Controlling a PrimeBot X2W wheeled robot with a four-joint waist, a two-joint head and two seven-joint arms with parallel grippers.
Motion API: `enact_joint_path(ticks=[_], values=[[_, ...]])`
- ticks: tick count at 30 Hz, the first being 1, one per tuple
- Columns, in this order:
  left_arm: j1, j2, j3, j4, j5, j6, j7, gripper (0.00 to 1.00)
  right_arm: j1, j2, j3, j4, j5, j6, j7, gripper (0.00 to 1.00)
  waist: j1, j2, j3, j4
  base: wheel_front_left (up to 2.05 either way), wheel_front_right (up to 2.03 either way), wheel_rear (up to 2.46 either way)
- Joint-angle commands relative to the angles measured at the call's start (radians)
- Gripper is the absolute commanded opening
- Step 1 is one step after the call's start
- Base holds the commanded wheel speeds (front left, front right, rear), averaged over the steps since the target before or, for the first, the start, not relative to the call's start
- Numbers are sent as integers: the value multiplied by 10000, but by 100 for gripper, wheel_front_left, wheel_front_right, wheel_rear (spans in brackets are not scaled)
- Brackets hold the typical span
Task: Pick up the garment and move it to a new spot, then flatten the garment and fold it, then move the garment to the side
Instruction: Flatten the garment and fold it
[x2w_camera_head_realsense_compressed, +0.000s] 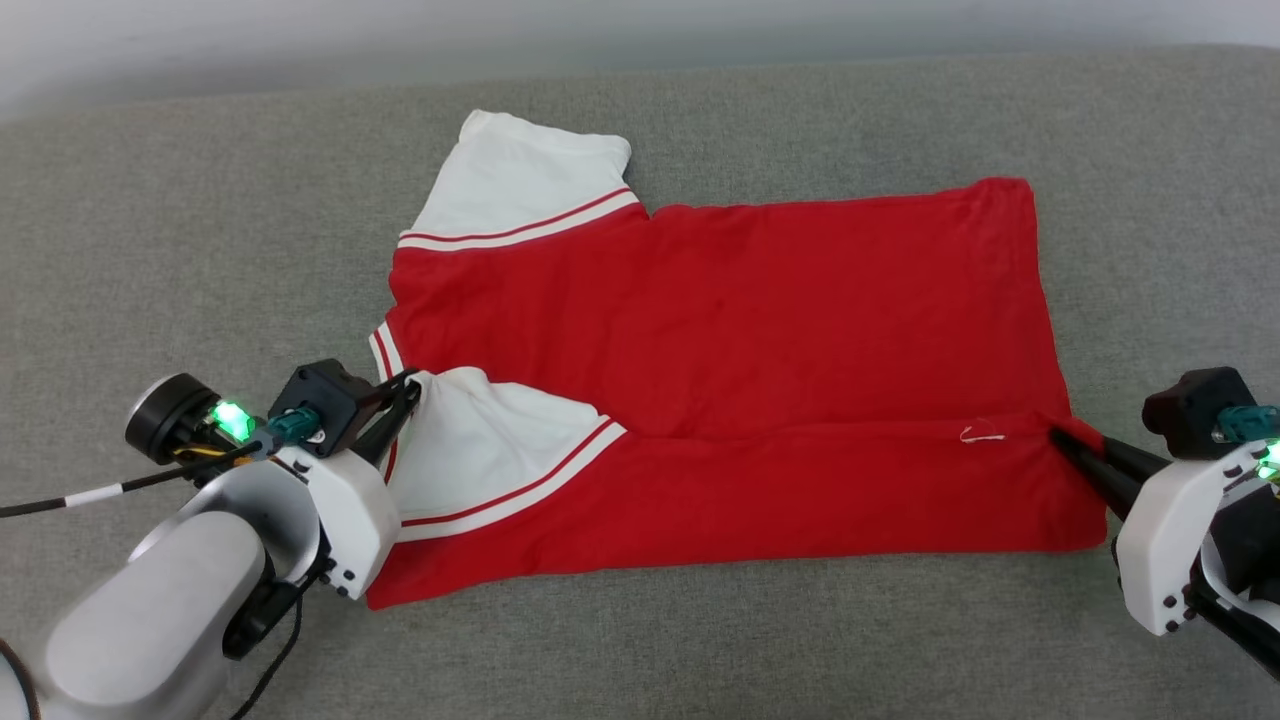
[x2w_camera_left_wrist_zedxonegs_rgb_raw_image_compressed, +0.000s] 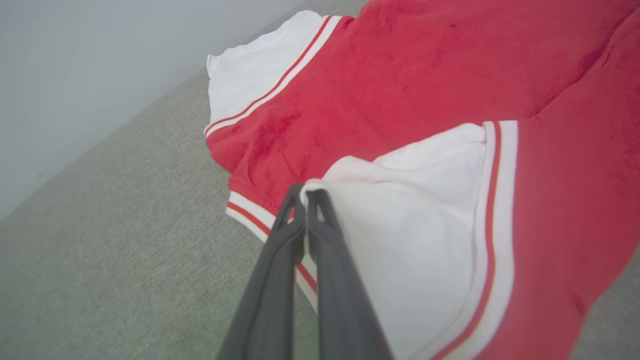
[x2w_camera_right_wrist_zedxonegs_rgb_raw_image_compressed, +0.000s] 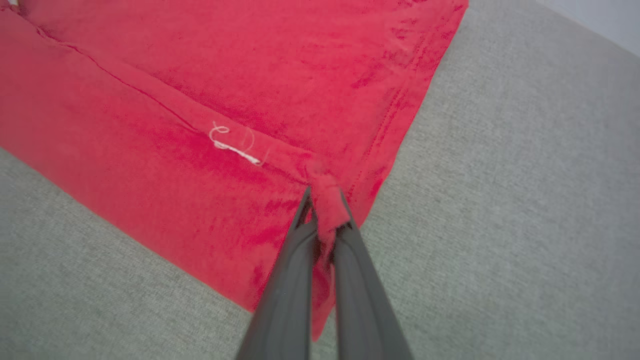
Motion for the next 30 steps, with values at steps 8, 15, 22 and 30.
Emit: enact_joint_path(ticks=[8, 15, 22, 30], values=[[-705, -454, -284, 1685, 127, -605, -136, 0, -1074, 271, 841, 1091, 168, -7, 325, 0, -2, -1, 777, -21, 0, 0, 0], [-832, -984, -723, 2868, 70, -951, -492, 0, -1363, 435, 1469, 1747, 468, -6, 9, 40, -2, -1, 500, 103, 0, 0, 0], [-1223, -880, -563, 3249, 71, -964, -1087, 100, -1274, 93, 1309, 1589, 372, -6, -691, 100, -2, -1, -287, 279, 0, 0, 0], [-1708, -494, -395, 2134, -635, -933, 854, 100, -791, -40, 1206, 1150, 295, -6, -748, 100, -2, -1, -904, 462, 0, 0, 0]])
